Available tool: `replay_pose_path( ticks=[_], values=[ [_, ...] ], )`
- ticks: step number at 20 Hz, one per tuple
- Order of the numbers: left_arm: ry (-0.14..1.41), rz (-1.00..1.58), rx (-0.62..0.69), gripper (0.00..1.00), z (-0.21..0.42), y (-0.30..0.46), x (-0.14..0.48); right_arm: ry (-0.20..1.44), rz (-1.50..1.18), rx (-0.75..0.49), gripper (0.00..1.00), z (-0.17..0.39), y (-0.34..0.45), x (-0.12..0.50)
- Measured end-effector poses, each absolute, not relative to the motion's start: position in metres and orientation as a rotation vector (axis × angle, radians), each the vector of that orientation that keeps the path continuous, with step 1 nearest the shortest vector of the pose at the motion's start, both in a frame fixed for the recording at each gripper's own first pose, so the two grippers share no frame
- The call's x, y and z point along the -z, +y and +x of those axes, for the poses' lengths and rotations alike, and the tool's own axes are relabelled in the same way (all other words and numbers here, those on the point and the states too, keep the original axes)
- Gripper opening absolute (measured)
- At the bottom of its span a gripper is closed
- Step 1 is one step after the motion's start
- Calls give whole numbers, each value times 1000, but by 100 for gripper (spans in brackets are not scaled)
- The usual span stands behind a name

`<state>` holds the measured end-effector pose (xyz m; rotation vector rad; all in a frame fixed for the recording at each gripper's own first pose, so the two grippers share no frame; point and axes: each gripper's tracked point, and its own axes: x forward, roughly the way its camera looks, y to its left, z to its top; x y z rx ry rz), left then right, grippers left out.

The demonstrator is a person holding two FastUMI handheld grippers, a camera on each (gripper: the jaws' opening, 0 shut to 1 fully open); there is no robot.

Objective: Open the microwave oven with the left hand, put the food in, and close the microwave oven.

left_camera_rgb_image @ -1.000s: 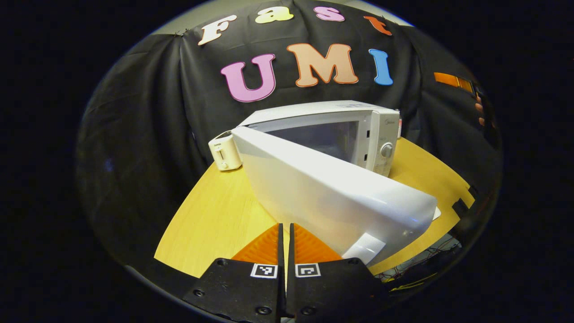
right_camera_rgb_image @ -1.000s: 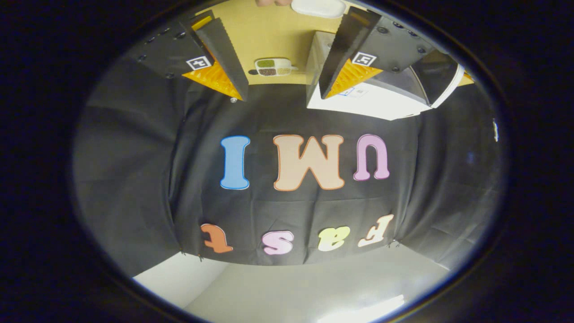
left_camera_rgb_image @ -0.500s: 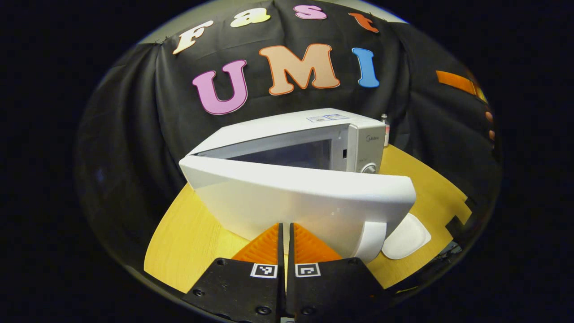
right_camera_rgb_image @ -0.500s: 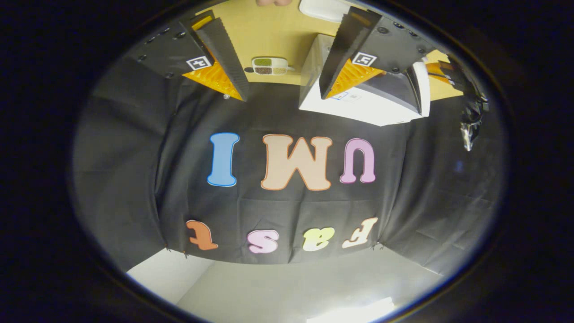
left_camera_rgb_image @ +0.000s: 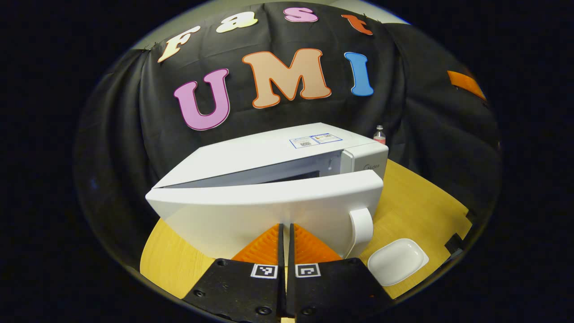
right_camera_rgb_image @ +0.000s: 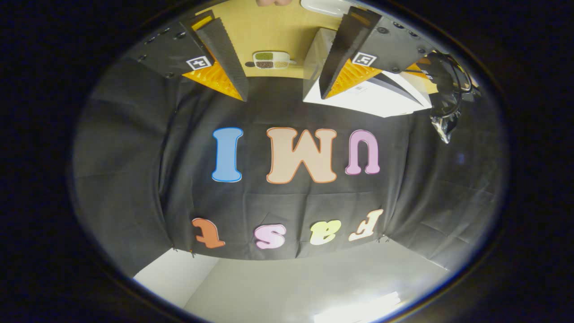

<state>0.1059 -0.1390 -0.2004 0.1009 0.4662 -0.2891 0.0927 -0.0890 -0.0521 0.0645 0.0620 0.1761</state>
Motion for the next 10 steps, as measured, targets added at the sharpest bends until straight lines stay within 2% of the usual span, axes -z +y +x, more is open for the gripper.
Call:
replay_pose_path(
  ticks=[2, 3, 4, 6, 7, 8, 9, 10],
  values=[
    [473, 84, 298, 0, 114, -144, 203, 57, 74, -166, 89, 92, -92, 50],
    [477, 73, 298, 0, 118, -145, 204, 46, 77, -162, 97, 91, -95, 45],
    [478, 57, 297, 0, 122, -146, 205, 40, 80, -161, 89, 91, -96, 44],
    [484, 31, 292, 0, 130, -148, 203, 42, 81, -155, 89, 89, -99, 44],
    [482, 22, 289, 0, 133, -148, 203, 44, 83, -151, 97, 88, -101, 44],
    [482, 16, 288, 0, 136, -149, 202, 44, 90, -146, 97, 89, -101, 43],
    [487, 5, 291, 0, 134, -151, 204, 43, 98, -144, 89, 88, -102, 41],
    [490, -3, 292, 0, 133, -152, 205, 44, 107, -142, 89, 87, -103, 40]
  ],
)
